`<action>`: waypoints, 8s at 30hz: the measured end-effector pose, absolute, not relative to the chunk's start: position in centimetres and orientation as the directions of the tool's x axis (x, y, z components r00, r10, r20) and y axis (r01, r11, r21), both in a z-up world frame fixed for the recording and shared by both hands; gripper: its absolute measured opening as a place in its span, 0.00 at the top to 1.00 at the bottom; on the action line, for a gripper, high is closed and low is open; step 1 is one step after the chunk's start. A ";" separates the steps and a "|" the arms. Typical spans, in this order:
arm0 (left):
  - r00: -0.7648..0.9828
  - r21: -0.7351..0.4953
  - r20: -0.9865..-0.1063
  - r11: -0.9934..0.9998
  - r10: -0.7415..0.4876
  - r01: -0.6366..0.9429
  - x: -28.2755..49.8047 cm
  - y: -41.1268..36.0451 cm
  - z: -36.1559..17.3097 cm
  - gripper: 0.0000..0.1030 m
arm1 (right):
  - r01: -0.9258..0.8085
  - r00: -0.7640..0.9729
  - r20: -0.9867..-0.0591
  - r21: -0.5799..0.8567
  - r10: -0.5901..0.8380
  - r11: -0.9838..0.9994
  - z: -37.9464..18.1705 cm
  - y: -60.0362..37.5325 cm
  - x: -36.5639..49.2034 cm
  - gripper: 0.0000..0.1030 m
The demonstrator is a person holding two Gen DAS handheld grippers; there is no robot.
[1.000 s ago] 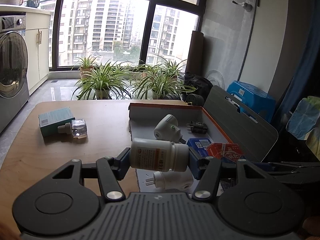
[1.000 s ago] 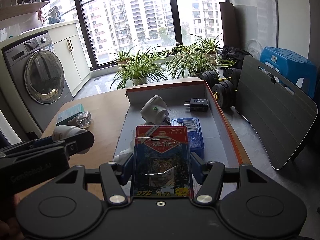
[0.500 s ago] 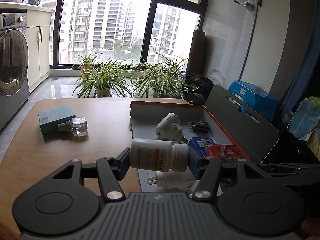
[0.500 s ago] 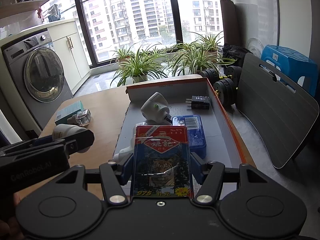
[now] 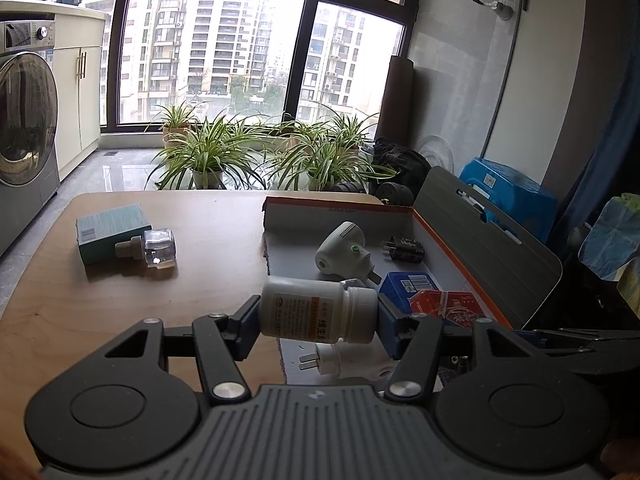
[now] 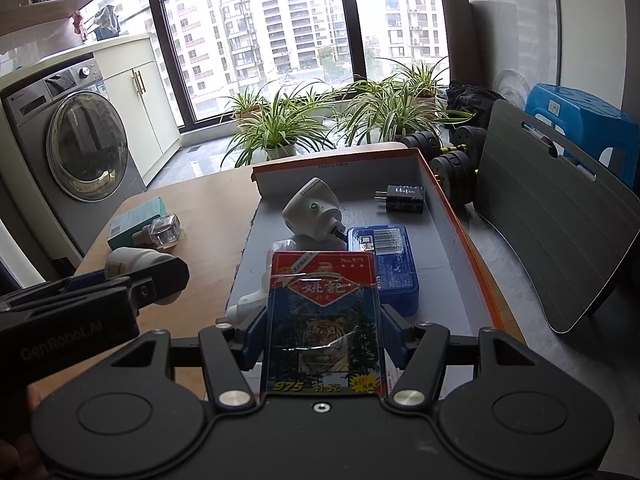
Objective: Organize rigid objects
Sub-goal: 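Lower pill bottle with left tool while right tool lowers card pack into tray, then open right tool to release card pack while left tool releases pill bottle in tray, then move left tool to teal box while right tool moves to glass bottle, then grasp teal adhesive bandage box with left tool while right tool grasps glass bottle, then carry teal box and glass bottle over the tray with both tools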
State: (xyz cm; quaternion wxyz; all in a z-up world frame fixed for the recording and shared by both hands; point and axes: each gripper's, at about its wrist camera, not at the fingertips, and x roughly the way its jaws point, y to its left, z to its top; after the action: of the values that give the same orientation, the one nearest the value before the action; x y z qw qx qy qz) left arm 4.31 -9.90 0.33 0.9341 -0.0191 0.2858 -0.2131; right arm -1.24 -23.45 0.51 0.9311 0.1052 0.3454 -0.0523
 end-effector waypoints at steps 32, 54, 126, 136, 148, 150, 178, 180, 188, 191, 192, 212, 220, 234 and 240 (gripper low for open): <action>0.741 -0.150 -0.539 0.912 -0.400 0.383 6.1 -9.8 -0.1 0.43 | 0.178 0.753 -0.658 0.166 -0.025 0.970 0.1 -24.1 0.4 0.31; 0.764 -0.154 -0.542 0.935 -0.350 0.319 7.9 -7.4 -0.3 0.43 | 0.090 0.769 -0.638 0.180 0.046 0.980 2.4 -22.7 9.0 0.31; 0.790 -0.101 -0.593 0.988 -0.154 0.116 12.0 -0.3 1.0 0.09 | -0.108 0.765 -0.620 0.145 0.175 0.984 2.2 -14.4 6.7 0.18; 0.775 0.062 -0.590 0.945 -0.225 0.321 20.0 3.2 -1.0 0.04 | -0.139 0.741 -0.643 0.134 0.193 0.981 1.4 -12.7 9.8 0.18; 0.673 0.111 -0.640 0.821 -0.372 0.560 27.5 4.6 -5.3 0.00 | -0.136 0.716 -0.668 0.152 0.203 0.979 0.1 -13.2 12.9 0.17; 0.664 0.130 -0.664 0.822 -0.342 0.554 28.4 4.1 -5.9 0.00 | -0.139 0.709 -0.675 0.150 0.204 0.979 -0.2 -12.9 13.4 0.17; 0.759 -0.052 -0.629 0.983 -0.169 0.175 21.0 7.7 -0.2 0.30 | -0.240 0.568 -0.770 0.182 0.290 0.954 -5.4 -5.6 26.4 0.04; 0.758 -0.065 -0.627 0.982 -0.178 0.177 21.0 7.4 -0.4 0.30 | -0.240 0.583 -0.770 0.143 0.260 0.960 -5.5 -5.0 26.5 0.03; 0.771 -0.050 -0.623 0.991 -0.128 0.124 20.8 6.8 -0.6 0.30 | -0.191 0.620 -0.763 0.079 0.182 0.978 -4.6 -5.1 24.9 0.10; 0.781 -0.044 -0.612 0.992 -0.122 0.121 19.8 6.2 -0.1 0.30 | -0.186 0.648 -0.741 0.071 0.177 0.980 -2.7 -5.8 22.6 0.10; 0.781 -0.050 -0.613 0.992 -0.124 0.118 19.6 5.9 0.0 0.30 | -0.181 0.660 -0.732 0.065 0.170 0.981 -2.0 -6.1 21.7 0.10; 0.771 -0.102 -0.609 0.982 -0.188 0.158 7.9 -1.2 3.9 0.30 | -0.027 0.772 -0.632 0.071 0.067 0.997 4.9 -15.8 2.4 0.10; 0.752 -0.139 -0.594 0.957 -0.286 0.254 4.5 -6.3 4.1 0.30 | 0.095 0.789 -0.613 0.064 -0.036 0.993 4.8 -21.1 -3.0 0.10; 0.704 -0.128 -0.608 0.920 -0.368 0.370 3.4 -12.8 2.7 0.30 | 0.234 0.799 -0.589 0.119 -0.121 0.965 4.2 -29.1 -5.6 0.10; 0.695 -0.122 -0.622 0.922 -0.360 0.368 3.5 -13.4 2.1 0.30 | 0.221 0.799 -0.592 0.125 -0.106 0.967 3.8 -29.5 -4.9 0.10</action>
State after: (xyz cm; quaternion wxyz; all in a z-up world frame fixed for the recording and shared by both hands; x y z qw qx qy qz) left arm 3.47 -13.43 2.10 0.9206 0.0060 0.3367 -0.1979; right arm -4.89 -29.52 3.75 0.9437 0.0944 0.3050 -0.0866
